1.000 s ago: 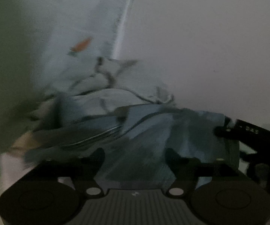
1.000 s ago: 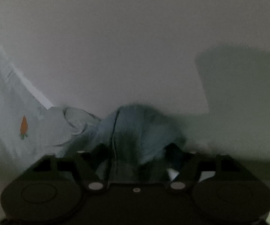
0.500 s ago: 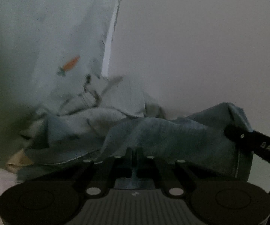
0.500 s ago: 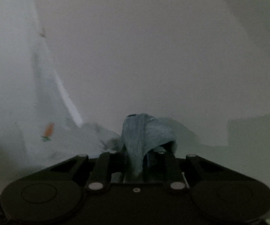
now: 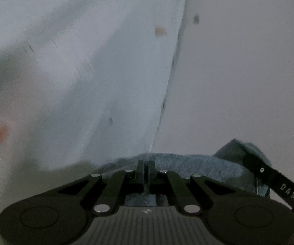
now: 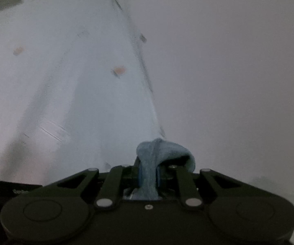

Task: Fold clothes
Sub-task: 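Lift both held garments up out of the pile and carry them away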

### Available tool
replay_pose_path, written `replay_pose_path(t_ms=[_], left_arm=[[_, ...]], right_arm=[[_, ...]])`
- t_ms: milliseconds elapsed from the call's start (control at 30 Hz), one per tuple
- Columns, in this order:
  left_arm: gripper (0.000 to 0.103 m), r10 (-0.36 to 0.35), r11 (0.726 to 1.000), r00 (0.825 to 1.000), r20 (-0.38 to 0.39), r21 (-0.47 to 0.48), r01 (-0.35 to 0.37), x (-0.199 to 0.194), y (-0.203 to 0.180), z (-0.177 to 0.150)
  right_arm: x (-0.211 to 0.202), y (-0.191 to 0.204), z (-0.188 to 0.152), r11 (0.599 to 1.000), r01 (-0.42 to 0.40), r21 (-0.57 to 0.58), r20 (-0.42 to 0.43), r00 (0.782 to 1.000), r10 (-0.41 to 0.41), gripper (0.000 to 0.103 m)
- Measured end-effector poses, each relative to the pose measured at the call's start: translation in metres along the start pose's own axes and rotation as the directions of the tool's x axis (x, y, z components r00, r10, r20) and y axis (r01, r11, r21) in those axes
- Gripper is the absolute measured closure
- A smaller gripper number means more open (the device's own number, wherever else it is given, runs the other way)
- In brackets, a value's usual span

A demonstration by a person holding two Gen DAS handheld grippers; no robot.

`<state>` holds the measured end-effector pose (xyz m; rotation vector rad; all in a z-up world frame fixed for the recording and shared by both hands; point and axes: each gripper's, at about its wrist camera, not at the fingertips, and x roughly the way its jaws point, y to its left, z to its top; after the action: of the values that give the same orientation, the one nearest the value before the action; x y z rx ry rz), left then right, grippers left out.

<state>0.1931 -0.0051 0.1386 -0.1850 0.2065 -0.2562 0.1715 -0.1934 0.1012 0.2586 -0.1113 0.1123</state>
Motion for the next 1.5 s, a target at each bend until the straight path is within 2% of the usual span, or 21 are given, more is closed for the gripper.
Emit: replay_pose_path(t_ms=[133, 267, 367, 500, 633, 700, 833, 933, 1067, 1167, 1233, 1267, 1300, 1400, 1433, 1467, 1500], left_arm=[[0.101, 0.019, 1.0, 0.993, 0.116, -0.026, -0.016, -0.086, 0.006, 0.02], [0.101, 0.044, 0.997, 0.985, 0.17, -0.064, -0.033, -0.16, 0.02, 0.028], [0.1, 0.077, 0.995, 0.979, 0.19, -0.075, -0.064, -0.203, 0.037, 0.026], [0.1, 0.137, 0.986, 0.972, 0.193, -0.118, -0.116, -0.262, 0.074, 0.019], [0.1, 0.237, 0.967, 0.95, 0.205, -0.149, -0.209, -0.33, 0.117, 0.012], [0.1, 0.292, 0.951, 0.932, 0.215, -0.168, -0.26, -0.361, 0.136, 0.009], [0.1, 0.409, 0.907, 0.876, 0.255, -0.225, -0.357, -0.424, 0.175, 0.006], [0.1, 0.493, 0.866, 0.818, 0.296, -0.262, -0.427, -0.471, 0.197, 0.01], [0.1, 0.574, 0.818, 0.74, 0.351, -0.277, -0.503, -0.523, 0.213, 0.018], [0.1, 0.605, 0.796, 0.704, 0.372, -0.285, -0.533, -0.544, 0.222, 0.019], [0.1, 0.624, 0.781, 0.687, 0.372, -0.288, -0.554, -0.551, 0.226, 0.015], [0.1, 0.633, 0.774, 0.682, 0.366, -0.286, -0.565, -0.552, 0.228, 0.012], [0.1, 0.638, 0.77, 0.685, 0.352, -0.281, -0.573, -0.549, 0.23, 0.007], [0.1, 0.65, 0.76, 0.7, 0.296, -0.262, -0.595, -0.538, 0.238, -0.008], [0.1, 0.657, 0.754, 0.711, 0.251, -0.253, -0.607, -0.531, 0.244, -0.018], [0.1, 0.666, 0.743, 0.722, 0.187, -0.248, -0.621, -0.522, 0.25, -0.033], [0.1, 0.673, 0.732, 0.73, 0.118, -0.243, -0.636, -0.513, 0.258, -0.048]], right_arm=[[-0.058, 0.037, 0.039, 0.993, -0.096, -0.072, 0.123, 0.987, 0.104, 0.09], [-0.095, 0.072, 0.064, 0.981, -0.172, -0.086, 0.176, 0.967, 0.185, 0.09], [-0.124, 0.107, 0.071, 0.972, -0.217, -0.093, 0.182, 0.956, 0.231, 0.09], [-0.135, 0.163, 0.069, 0.954, -0.288, -0.085, 0.163, 0.94, 0.299, 0.09], [-0.145, 0.219, 0.059, 0.924, -0.378, -0.055, 0.14, 0.914, 0.382, 0.09], [-0.149, 0.254, 0.054, 0.899, -0.435, -0.043, 0.131, 0.89, 0.437, 0.09], [-0.166, 0.317, 0.045, 0.829, -0.559, -0.025, 0.124, 0.821, 0.557, 0.09], [-0.176, 0.365, 0.042, 0.766, -0.642, -0.024, 0.135, 0.757, 0.639, 0.09], [-0.177, 0.412, 0.04, 0.673, -0.739, 0.039, 0.149, 0.67, 0.727, 0.09], [-0.185, 0.428, 0.032, 0.627, -0.777, 0.058, 0.163, 0.627, 0.761, 0.09], [-0.183, 0.435, 0.027, 0.606, -0.792, 0.081, 0.155, 0.61, 0.777, 0.09], [-0.179, 0.437, 0.023, 0.598, -0.795, 0.098, 0.14, 0.606, 0.783, 0.09], [-0.175, 0.438, 0.017, 0.597, -0.794, 0.113, 0.117, 0.607, 0.786, 0.09], [-0.162, 0.436, -0.011, 0.629, -0.766, 0.13, -0.012, 0.633, 0.774, 0.088], [-0.156, 0.435, -0.024, 0.646, -0.753, 0.121, -0.089, 0.64, 0.763, 0.086], [-0.149, 0.434, -0.04, 0.663, -0.741, 0.11, -0.185, 0.64, 0.746, 0.078], [-0.139, 0.433, -0.06, 0.68, -0.727, 0.093, -0.306, 0.629, 0.715, 0.071]])
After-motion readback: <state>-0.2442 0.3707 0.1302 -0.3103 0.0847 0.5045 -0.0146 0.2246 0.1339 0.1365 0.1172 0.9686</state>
